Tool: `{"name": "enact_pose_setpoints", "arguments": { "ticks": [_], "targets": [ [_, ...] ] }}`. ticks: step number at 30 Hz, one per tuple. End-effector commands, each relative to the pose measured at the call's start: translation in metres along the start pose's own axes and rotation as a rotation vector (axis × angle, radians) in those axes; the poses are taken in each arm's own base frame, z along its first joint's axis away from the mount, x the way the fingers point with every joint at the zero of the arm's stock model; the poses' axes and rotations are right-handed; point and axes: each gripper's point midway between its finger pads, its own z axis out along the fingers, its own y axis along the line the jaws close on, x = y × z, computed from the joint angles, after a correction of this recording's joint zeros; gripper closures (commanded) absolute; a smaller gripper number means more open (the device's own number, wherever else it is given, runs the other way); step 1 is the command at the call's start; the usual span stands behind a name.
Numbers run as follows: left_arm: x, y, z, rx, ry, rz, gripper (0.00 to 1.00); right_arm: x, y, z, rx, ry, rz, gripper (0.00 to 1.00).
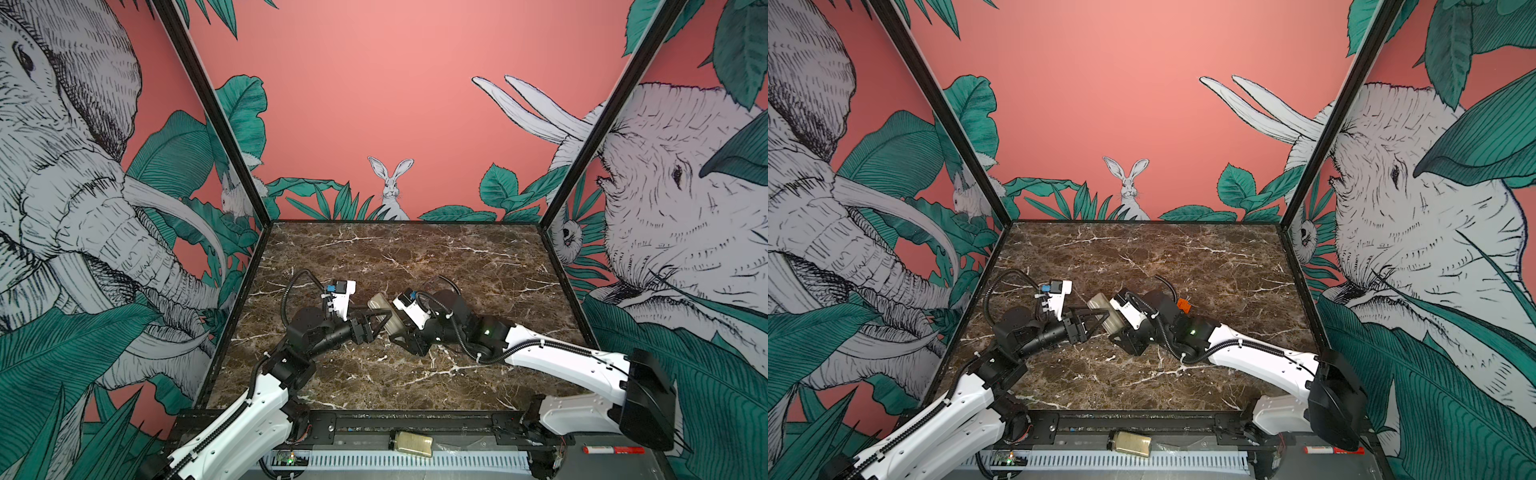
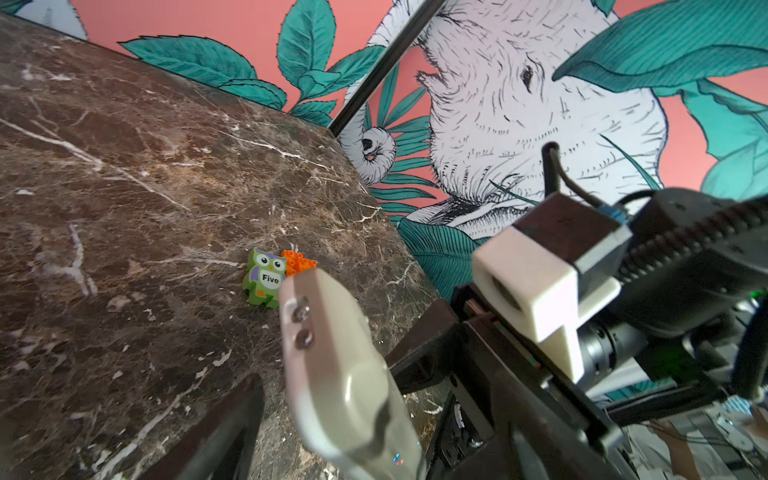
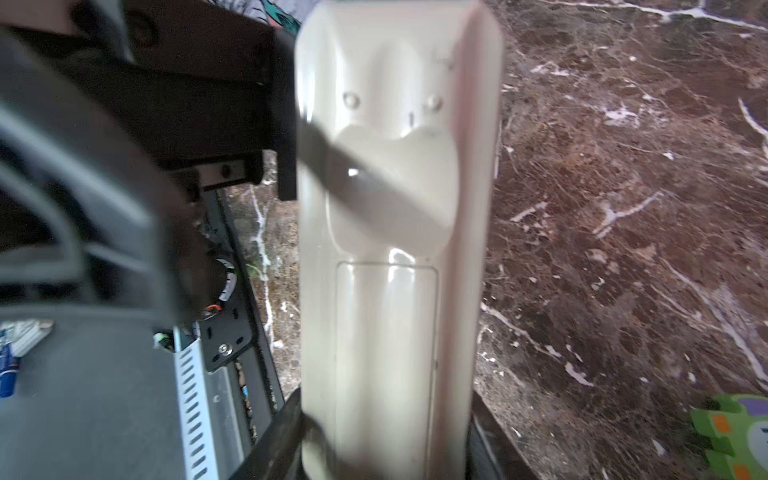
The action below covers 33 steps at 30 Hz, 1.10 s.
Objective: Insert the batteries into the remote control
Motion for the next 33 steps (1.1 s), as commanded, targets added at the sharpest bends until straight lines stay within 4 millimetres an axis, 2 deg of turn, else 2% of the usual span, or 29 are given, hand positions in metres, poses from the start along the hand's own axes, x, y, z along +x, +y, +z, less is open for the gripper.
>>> {"name": "enact_pose_setpoints", "arguments": {
  "ticks": [1,7,12,15,20,24,28,31,33],
  "targets": [
    [-0.013,-0.031,-0.004,0.114,-0.021,0.104,0.13,-0.025,0.017,-0.016,-0.1,-0.102,-0.043,1.0],
    [-0.023,-0.049,-0.011,0.174,-0.059,0.174,0.12,-0.038,0.014,-0.037,-0.155,-0.196,0.012,1.0],
    [-0.029,-0.068,-0.014,0.266,-0.086,0.207,0.13,-0.05,0.033,-0.054,-0.254,-0.286,-0.025,1.0],
    [-0.034,-0.086,-0.02,0.35,-0.105,0.241,0.12,-0.054,0.043,-0.063,-0.306,-0.321,-0.044,1.0],
    [-0.037,-0.103,-0.028,0.402,-0.113,0.288,0.12,-0.061,0.059,-0.073,-0.395,-0.352,-0.068,1.0],
    [-0.039,-0.113,-0.031,0.442,-0.111,0.299,0.16,-0.065,0.068,-0.08,-0.448,-0.386,-0.076,1.0],
    [-0.042,-0.121,-0.034,0.478,-0.12,0.305,0.17,-0.065,0.071,-0.082,-0.468,-0.387,-0.075,1.0],
    [-0.043,-0.125,-0.033,0.492,-0.116,0.313,0.24,-0.065,0.071,-0.083,-0.472,-0.392,-0.08,1.0],
    [-0.045,-0.127,-0.033,0.498,-0.118,0.314,0.24,-0.066,0.073,-0.084,-0.48,-0.398,-0.083,1.0]
  ]
}}
